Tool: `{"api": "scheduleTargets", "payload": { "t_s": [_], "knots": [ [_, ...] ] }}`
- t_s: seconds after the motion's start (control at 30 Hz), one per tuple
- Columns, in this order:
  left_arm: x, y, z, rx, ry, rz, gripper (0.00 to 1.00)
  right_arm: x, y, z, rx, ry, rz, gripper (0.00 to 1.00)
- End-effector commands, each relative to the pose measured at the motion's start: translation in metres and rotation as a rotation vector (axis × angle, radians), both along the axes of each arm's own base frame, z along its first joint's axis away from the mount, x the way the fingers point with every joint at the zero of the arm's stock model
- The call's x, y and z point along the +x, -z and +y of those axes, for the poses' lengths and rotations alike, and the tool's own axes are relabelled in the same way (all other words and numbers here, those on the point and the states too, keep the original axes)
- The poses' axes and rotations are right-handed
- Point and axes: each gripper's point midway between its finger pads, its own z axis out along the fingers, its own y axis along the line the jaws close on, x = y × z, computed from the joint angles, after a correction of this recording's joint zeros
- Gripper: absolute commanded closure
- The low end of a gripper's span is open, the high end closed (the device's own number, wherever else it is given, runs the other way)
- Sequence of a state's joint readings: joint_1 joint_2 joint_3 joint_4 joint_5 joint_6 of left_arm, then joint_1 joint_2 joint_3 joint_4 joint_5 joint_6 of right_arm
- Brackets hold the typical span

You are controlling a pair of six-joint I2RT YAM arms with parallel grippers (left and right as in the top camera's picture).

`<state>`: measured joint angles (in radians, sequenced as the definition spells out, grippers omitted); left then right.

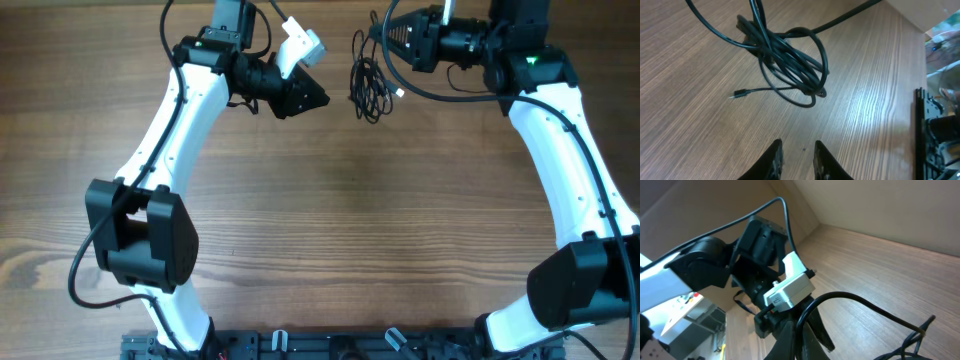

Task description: Untangle cables

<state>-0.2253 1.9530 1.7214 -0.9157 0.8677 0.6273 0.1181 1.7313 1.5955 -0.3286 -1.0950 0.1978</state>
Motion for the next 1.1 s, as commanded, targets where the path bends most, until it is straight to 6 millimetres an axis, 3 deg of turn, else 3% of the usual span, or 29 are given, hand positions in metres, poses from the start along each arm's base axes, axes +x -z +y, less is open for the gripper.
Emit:
{"api": "scheduleTargets", "payload": {
  "t_s": [0.0,0.17,0.5,0.7,1.07],
  "knots": [
    [-0.006,-0.010,-0.009,-0.073,0.050,0.003,0.75,-0.012,-0.027,0.002,0.038,-0.040,-0.035,0.95],
    [-0.015,-0.024,-0.017,-0.167,0.136,-0.043,0.71,-0.012,-0.028,0.002,0.038,-0.040,-0.035,0.95],
    [-0.015,-0.026,-0.026,-0.173,0.158,-0.071,0.72,-0.014,-0.028,0.007,0.039,-0.047,-0.030,0.95],
    [-0.005,-0.026,-0.034,-0.149,0.162,-0.151,0.79,-0.017,-0.031,0.018,0.048,-0.062,-0.029,0.95],
    [0.002,-0.018,-0.029,-0.084,0.131,-0.171,0.80,-0.016,-0.035,0.018,0.060,-0.058,-0.027,0.96]
  ]
}}
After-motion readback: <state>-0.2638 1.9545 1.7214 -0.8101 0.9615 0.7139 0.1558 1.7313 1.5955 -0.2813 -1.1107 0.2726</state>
